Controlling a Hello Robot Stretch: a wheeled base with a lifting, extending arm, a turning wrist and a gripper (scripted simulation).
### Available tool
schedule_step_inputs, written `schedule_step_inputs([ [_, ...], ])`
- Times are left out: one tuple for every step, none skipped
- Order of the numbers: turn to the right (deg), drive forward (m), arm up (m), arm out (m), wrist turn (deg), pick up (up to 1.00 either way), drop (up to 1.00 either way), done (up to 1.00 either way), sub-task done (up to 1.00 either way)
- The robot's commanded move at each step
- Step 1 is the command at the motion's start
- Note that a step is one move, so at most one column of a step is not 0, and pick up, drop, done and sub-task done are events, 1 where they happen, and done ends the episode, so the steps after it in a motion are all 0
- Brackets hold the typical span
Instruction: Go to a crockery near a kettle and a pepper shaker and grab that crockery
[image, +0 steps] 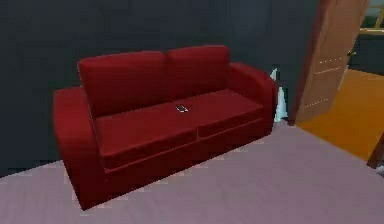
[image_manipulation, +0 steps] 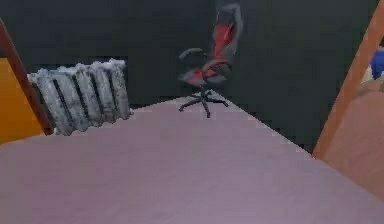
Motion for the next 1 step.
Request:
schedule_step_inputs([
  [-45.0, 0.00, 0.00, 0.00, 0.0, 0.00, 0.00, 0.00, 0.00],
])
